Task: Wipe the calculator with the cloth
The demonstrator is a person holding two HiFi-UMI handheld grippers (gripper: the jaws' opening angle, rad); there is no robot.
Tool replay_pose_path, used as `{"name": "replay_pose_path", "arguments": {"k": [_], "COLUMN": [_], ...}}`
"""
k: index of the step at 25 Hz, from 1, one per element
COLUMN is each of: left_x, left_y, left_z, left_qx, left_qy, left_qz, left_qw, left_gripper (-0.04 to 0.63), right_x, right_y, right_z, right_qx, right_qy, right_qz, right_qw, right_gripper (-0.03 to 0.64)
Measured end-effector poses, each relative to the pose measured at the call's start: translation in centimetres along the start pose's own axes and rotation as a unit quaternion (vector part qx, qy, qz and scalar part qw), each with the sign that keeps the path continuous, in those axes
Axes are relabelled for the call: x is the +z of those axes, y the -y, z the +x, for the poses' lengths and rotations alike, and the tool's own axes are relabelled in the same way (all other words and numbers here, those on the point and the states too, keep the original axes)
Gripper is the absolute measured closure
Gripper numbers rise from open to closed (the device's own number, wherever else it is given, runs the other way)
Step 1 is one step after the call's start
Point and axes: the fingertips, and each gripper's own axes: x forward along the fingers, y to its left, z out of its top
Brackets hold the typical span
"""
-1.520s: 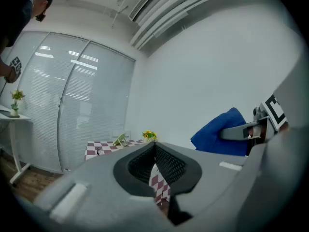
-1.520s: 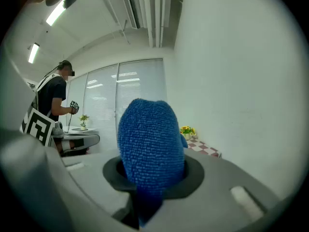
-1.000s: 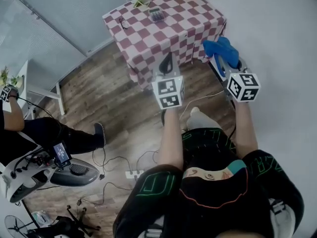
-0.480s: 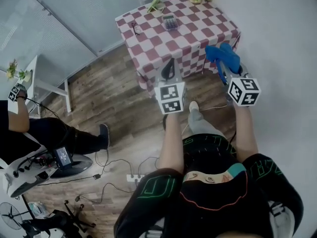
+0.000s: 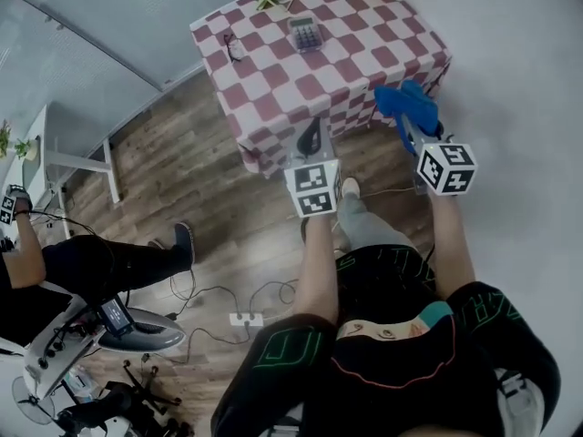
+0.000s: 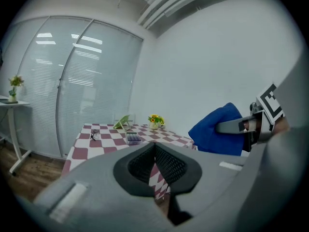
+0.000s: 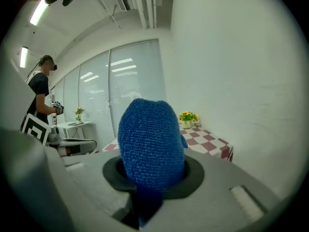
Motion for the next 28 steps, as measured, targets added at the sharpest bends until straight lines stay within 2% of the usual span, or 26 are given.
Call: {"name": "replay_pose_path", "arguments": {"k": [7, 11, 15, 21, 24, 28], "left_x": [-1.4, -0.9, 0.7, 3.5, 4.5, 4.9], "left_y": [-1.4, -2.1, -3.4, -3.2, -4.1, -5.7], "left_z": [6.2, 9.4, 12.7, 17.5, 18.6, 19.3], "left_qx": [0.003, 0.009, 0.023, 0.025, 0.036, 0.055], "left_qy": [-0.057, -0.078, -0.075, -0.060, -0.059, -0.059], "left_qz": [-0.005, 0.003, 0.009, 0.023, 0.033, 0.029], "left_qw": [0.9984, 0.9969, 0.9969, 0.9977, 0.9971, 0.9963], "left_gripper": [0.586, 0.585, 0.584, 0.585, 0.584, 0.585], "right_x": [-0.1, 0.3, 1.1, 4.2, 5.5, 5.8], "right_y": [2.3, 4.6, 5.9, 8.8, 8.5, 7.4], "right_z": [7.6, 11.3, 14.9, 19.8, 21.9, 24.2], "right_qx": [0.027, 0.030, 0.042, 0.054, 0.072, 0.097], "right_qy": [-0.016, -0.020, -0.018, -0.004, 0.003, -0.002], "right_qz": [0.043, 0.071, 0.079, 0.084, 0.083, 0.078], "right_qw": [0.999, 0.997, 0.996, 0.995, 0.994, 0.992], "right_gripper": [0.518, 0.518, 0.518, 0.518, 0.518, 0.518]}}
